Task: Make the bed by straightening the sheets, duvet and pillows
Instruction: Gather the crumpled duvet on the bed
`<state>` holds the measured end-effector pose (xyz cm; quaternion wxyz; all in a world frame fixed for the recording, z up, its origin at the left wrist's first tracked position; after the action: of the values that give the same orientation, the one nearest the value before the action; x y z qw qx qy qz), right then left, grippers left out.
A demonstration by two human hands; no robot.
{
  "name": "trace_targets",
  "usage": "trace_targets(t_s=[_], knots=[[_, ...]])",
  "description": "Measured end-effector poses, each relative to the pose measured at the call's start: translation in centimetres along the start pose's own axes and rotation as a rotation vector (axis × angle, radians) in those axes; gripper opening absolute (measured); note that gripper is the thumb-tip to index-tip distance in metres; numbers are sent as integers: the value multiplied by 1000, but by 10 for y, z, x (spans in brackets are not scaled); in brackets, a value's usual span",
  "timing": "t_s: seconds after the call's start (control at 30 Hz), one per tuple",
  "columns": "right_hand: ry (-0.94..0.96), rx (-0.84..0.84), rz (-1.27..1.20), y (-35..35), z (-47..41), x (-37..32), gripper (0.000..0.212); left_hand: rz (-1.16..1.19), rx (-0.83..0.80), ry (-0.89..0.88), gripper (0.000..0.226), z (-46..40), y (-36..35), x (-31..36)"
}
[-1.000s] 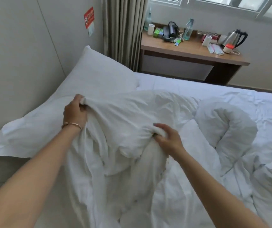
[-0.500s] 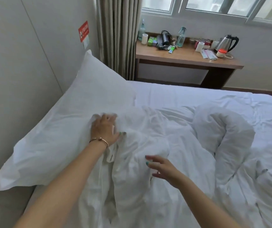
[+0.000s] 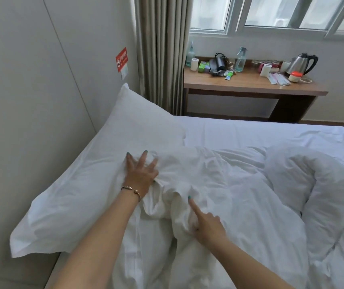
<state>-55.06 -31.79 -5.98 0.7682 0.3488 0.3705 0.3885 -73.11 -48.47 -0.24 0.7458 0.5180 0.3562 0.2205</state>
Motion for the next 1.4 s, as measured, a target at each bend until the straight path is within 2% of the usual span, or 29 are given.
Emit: trace_targets(t_s=[0.03, 0.1, 0.2, 0.27, 0.3, 0.33, 0.4, 0.43, 0.47, 0.5, 0.53, 0.57, 0.6, 0.63, 0.67, 0.73, 0.83, 0.9, 0.97, 1.03, 1.07, 1.13, 1.2, 1.23, 1.27, 1.33, 1.4], knots=[[46, -11, -8, 6, 3, 10, 83, 59, 17, 1, 41, -6, 8, -4], [117, -11, -195, 31, 12, 26, 82, 312, 100, 53, 35, -14, 38, -27], [372, 263, -543, 87, 41, 12, 81, 570, 377, 302, 27, -23, 110, -106], [581, 426, -626, 101, 55, -18, 72, 722, 415, 475, 25, -30, 145, -163], [642, 425, -578, 97, 59, -37, 69, 760, 364, 545, 27, -33, 154, -184], [661, 330, -487, 86, 59, -57, 68, 769, 291, 617, 31, -37, 157, -198], [593, -139, -314, 45, 52, -84, 73, 726, 192, 802, 36, -38, 157, -206], [520, -317, -342, 25, 44, -87, 76, 677, 225, 814, 36, -34, 158, -193], [482, -354, -409, 12, 37, -87, 81, 645, 330, 709, 36, -31, 158, -170], [457, -304, -477, 7, 31, -88, 82, 620, 447, 492, 39, -26, 154, -138], [433, -216, -486, 3, 25, -88, 82, 585, 451, 236, 47, -17, 142, -98], [399, -164, -442, -4, 18, -86, 84, 490, 281, 63, 58, -10, 117, -66], [370, -161, -378, -11, 13, -83, 89, 374, 43, 16, 69, -4, 82, -45], [348, -193, -314, -18, 11, -80, 97, 275, -164, 83, 78, 3, 40, -42], [338, -251, -257, -25, 8, -76, 102, 279, -285, 203, 83, 11, 2, -49], [346, -358, -173, -35, 3, -68, 101, 470, -345, 444, 85, 22, -45, -73], [346, -487, -85, -44, -2, -58, 83, 492, -355, 586, 79, 24, -52, -77], [337, -548, -52, -51, 6, -53, 74, 417, -234, 550, 65, 31, -30, -48], [334, -521, 6, -60, 20, -38, 69, 443, -5, 348, 52, 44, -18, -2], [329, -464, 96, -70, 36, -7, 65, 419, 39, 119, 53, 67, -36, 51], [338, -425, 175, -71, 47, 12, 61, 334, -19, 102, 57, 80, -53, 71], [349, -293, 357, -70, 66, 56, 57, 252, -236, 242, 62, 91, -86, 91], [286, -261, 469, -61, 89, 98, 69, 395, -433, 496, 70, 88, -89, 117], [261, -279, 428, -57, 99, 119, 75, 534, -479, 564, 71, 85, -80, 142], [229, -273, 352, -52, 107, 139, 76, 681, -503, 561, 69, 80, -67, 173], [61, -273, 193, -41, 121, 184, 72, 866, -491, 331, 64, 67, -36, 248], [-100, -271, 85, -25, 134, 234, 73, 853, -448, -5, 63, 65, 0, 321]])
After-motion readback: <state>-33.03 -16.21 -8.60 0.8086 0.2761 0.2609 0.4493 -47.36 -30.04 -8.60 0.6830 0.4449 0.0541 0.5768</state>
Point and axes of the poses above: each hand's wrist, its own z-axis away from the middle knuckle, its own y-axis out of the back of the hand, x = y × z, the point moved 3 cm from there along -z, towards the middle knuckle, and after that the axes turned 13 degrees about -x, right-handed, at the moved point
